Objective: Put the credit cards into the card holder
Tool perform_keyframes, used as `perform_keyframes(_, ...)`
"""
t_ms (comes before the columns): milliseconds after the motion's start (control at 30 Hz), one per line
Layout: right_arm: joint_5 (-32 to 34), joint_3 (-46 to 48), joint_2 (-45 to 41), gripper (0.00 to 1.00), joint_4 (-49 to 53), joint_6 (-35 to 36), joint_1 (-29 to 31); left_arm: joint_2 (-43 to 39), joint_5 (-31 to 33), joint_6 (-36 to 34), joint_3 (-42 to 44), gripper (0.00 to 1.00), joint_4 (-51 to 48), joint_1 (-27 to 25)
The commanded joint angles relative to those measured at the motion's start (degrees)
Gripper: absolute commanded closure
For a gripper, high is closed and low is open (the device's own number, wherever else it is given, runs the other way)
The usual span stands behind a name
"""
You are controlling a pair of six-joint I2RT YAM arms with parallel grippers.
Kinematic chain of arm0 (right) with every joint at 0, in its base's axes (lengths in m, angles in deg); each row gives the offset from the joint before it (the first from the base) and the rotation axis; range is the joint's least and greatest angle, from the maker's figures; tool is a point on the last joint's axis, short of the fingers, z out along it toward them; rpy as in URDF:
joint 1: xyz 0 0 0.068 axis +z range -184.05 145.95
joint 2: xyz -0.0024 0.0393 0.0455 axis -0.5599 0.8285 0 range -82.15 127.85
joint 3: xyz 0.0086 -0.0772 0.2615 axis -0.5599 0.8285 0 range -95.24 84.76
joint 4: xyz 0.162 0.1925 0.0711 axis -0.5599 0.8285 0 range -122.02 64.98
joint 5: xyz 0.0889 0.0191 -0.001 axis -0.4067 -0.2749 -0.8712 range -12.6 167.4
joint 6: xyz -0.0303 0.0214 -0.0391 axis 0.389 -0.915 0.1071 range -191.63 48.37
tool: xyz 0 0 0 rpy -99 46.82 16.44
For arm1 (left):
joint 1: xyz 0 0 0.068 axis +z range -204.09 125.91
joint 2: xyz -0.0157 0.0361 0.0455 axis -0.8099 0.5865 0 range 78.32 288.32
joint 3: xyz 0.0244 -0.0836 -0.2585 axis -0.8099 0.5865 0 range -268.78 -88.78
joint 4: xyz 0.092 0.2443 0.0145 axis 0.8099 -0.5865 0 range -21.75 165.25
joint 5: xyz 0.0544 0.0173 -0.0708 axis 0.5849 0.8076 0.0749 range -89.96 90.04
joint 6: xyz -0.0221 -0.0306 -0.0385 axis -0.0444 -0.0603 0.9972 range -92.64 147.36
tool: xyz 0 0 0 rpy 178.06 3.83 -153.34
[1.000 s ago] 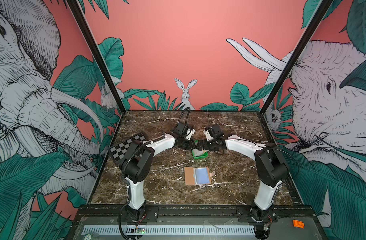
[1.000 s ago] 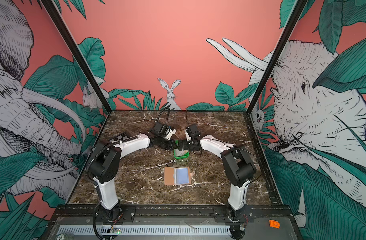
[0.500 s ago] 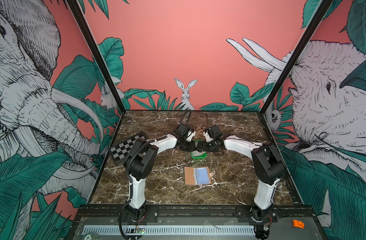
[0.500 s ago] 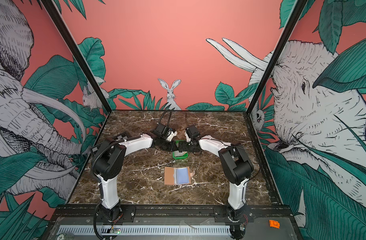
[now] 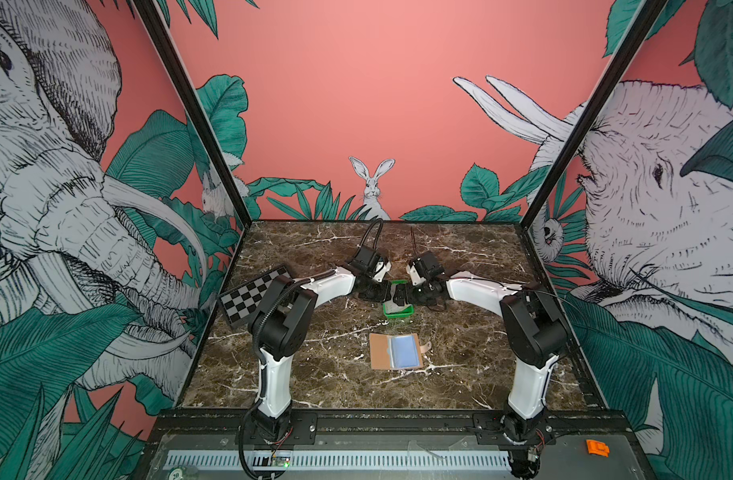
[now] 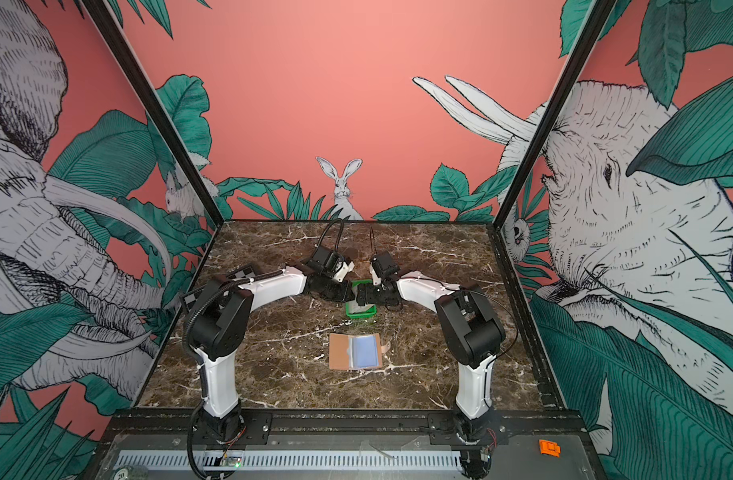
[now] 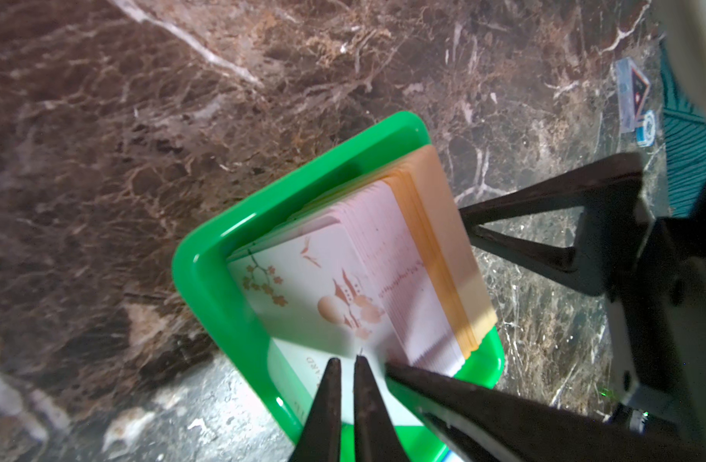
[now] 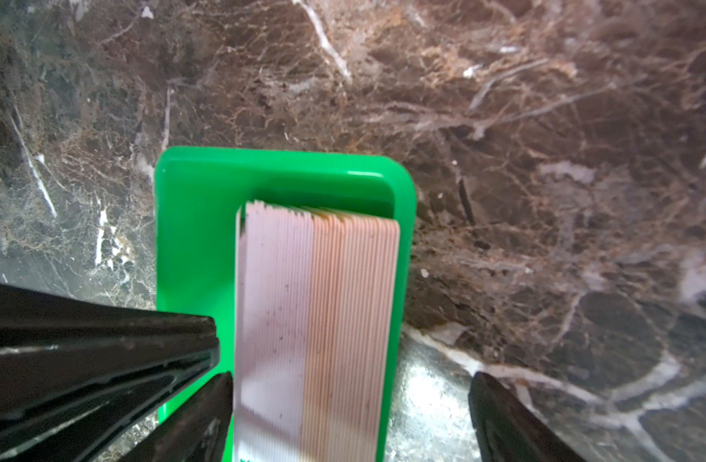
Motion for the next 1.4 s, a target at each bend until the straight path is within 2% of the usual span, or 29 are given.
perform_keyframes(0, 4.27, -0.06, -1.05, 0.11, 1.30, -0.87, -0.29, 0.45, 1.16, -0.77, -1.52, 0.89, -2.46, 0.27)
perform_keyframes(667, 3.83, 0.78, -4.07, 0.13, 1.30, -0.23, -1.99, 1.68, 0.62, -0.64, -2.11, 0.88, -2.86, 0.27)
perform_keyframes(900, 3.14, 1.92, -5.24, 0.13, 1.38, 0.13, -2.02, 2.43, -0.77, 0.11, -2.08, 0.85, -2.37, 0.27)
perform_keyframes(1367, 2.30, 4.90, -8.45, 0.13, 0.54, -0.55, -2.02, 3.27, -1.94, 0.76, -1.99, 0.84, -1.71, 0.20)
